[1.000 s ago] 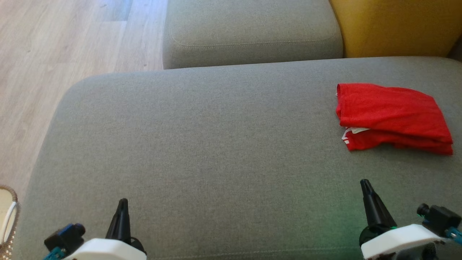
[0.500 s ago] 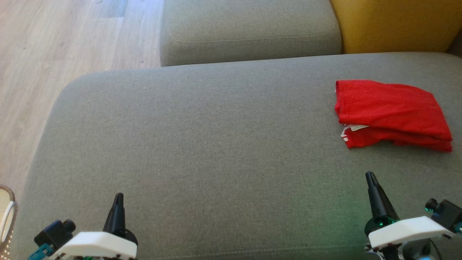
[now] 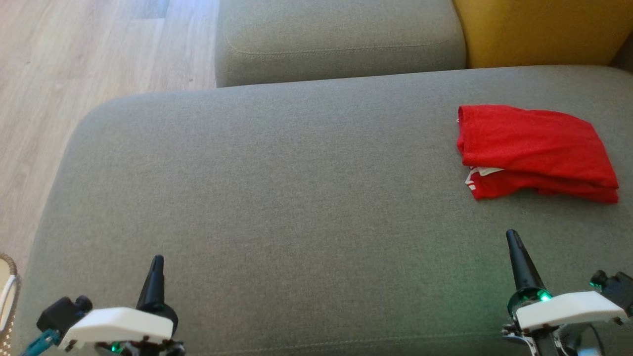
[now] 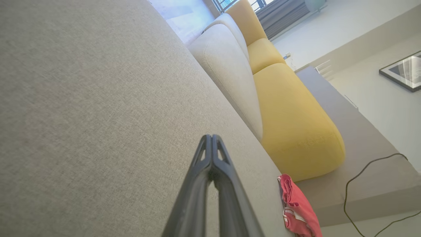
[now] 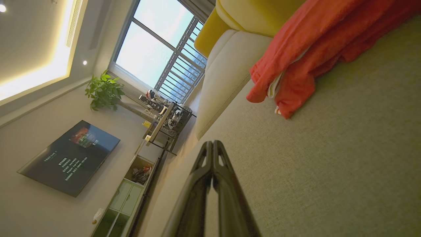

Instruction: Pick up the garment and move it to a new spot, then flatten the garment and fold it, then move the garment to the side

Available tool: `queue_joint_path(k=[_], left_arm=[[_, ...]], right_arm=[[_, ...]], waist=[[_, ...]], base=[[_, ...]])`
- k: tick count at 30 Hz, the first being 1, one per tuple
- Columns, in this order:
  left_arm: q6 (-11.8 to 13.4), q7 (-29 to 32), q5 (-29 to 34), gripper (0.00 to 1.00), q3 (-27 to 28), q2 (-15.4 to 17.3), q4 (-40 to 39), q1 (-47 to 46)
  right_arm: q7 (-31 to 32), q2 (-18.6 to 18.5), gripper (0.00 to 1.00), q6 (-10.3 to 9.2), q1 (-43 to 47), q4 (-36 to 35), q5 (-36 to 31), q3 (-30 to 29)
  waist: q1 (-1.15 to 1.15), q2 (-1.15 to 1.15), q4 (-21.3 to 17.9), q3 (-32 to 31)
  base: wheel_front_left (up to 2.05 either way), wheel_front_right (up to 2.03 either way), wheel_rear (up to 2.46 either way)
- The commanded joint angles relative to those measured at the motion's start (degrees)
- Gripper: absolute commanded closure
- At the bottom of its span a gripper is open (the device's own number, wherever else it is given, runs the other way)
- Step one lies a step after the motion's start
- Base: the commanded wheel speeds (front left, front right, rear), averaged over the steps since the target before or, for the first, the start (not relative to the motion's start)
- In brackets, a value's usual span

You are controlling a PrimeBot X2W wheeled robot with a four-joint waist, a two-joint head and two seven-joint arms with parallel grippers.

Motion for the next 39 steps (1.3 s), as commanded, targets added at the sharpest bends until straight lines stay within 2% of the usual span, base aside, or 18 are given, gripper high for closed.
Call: queue_joint_path(k=[1,39], left_arm=[[-0.56,0.51,-2.10,1.00,1.91,0.58,-1.41,-3.69],[-5.14,6.82,-28.03,1.00,7.70,0.06,2.20,-9.67]], right_arm=[[0.58,-0.81,1.00,-0.01,-3.40,-1.54,2.28,0.30],[7.00,-0.81,1.00,-0.02,-7.55,0.60,29.10,-1.71]], waist=[[0.00,0.00,-0.06,0.10],[0.00,0.00,-1.26,2.08]], base=[[0.00,0.00,0.00],[0.00,0.00,0.00]])
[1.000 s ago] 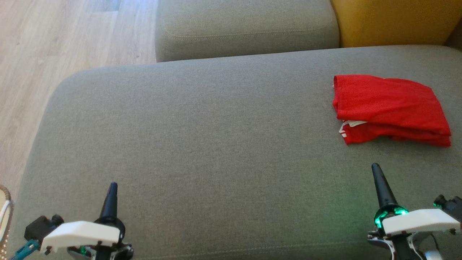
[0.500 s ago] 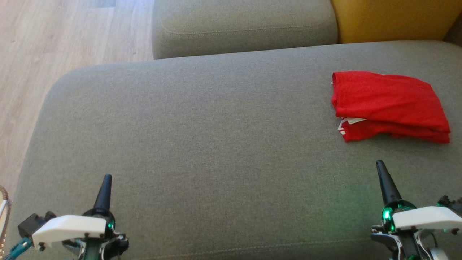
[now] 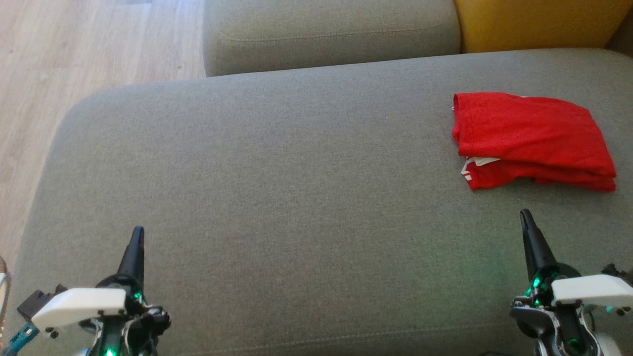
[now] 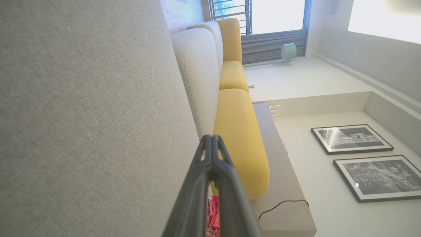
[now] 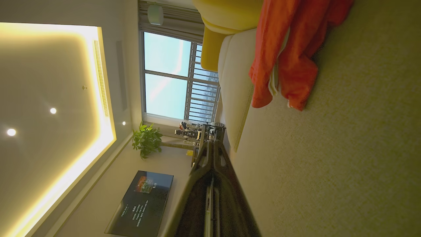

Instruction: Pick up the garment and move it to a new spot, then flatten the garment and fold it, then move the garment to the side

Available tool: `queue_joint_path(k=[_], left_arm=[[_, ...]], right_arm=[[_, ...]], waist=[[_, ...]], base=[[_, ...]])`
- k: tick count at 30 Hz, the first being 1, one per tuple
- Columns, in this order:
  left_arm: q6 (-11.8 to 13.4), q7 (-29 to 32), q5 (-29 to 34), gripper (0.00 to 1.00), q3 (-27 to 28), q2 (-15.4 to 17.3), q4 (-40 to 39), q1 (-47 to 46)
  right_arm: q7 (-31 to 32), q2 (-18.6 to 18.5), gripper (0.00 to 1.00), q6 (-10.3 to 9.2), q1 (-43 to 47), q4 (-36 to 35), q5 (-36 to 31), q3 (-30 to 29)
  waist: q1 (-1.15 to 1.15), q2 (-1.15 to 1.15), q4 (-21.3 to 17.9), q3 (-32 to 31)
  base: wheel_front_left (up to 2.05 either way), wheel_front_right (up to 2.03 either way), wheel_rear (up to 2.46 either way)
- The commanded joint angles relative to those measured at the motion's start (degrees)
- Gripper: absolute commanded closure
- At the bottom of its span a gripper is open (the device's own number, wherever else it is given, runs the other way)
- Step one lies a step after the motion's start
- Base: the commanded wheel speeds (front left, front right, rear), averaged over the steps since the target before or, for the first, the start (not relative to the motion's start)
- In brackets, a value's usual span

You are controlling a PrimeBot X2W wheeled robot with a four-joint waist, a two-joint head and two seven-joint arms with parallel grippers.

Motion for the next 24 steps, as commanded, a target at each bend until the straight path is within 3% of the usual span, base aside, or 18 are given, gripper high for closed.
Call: queue_joint_path(k=[1,11,24], left_arm=[[-0.59,0.55,-1.61,1.00,2.23,0.39,-1.41,-3.63],[-1.76,2.21,-8.17,1.00,3.78,0.21,-0.48,-5.16],[-1.76,2.47,-7.90,1.00,4.10,-0.02,-0.47,-5.19]], right_arm=[[0.60,-0.80,1.00,-0.01,-3.24,-1.72,1.79,0.77],[2.26,-0.78,1.00,-0.01,-4.30,-1.17,8.61,0.23],[2.38,-0.68,1.00,-0.01,-4.32,-1.16,8.49,0.08]], waist=[[0.00,0.00,-0.04,0.06],[0.00,0.00,-0.34,0.56],[0.00,0.00,-0.34,0.56]], base=[[0.00,0.00,0.00],[0.00,0.00,0.00],[0.00,0.00,0.00]])
